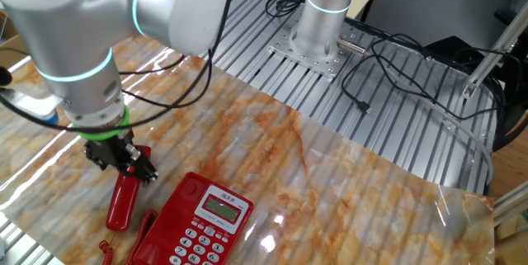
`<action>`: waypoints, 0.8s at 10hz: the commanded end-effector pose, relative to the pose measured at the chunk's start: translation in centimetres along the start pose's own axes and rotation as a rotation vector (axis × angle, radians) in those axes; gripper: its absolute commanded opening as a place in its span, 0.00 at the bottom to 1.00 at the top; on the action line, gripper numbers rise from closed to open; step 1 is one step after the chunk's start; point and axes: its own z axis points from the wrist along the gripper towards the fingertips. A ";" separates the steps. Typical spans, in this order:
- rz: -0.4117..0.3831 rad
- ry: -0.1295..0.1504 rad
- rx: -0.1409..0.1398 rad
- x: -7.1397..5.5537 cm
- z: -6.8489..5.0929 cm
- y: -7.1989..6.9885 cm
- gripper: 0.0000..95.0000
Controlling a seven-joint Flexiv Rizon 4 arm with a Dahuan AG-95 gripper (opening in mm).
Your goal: Place the handset of the telephone on the corresponding phone cradle
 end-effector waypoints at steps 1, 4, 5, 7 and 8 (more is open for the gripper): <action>0.009 -0.003 0.001 -0.2 1.0 0.0 1.00; 0.020 -0.005 0.001 -0.3 2.3 0.0 1.00; 0.024 -0.006 0.000 -0.4 2.7 0.0 1.00; 0.022 -0.008 -0.001 -0.4 3.6 -0.1 1.00; 0.026 -0.014 -0.003 -0.3 3.9 -0.1 1.00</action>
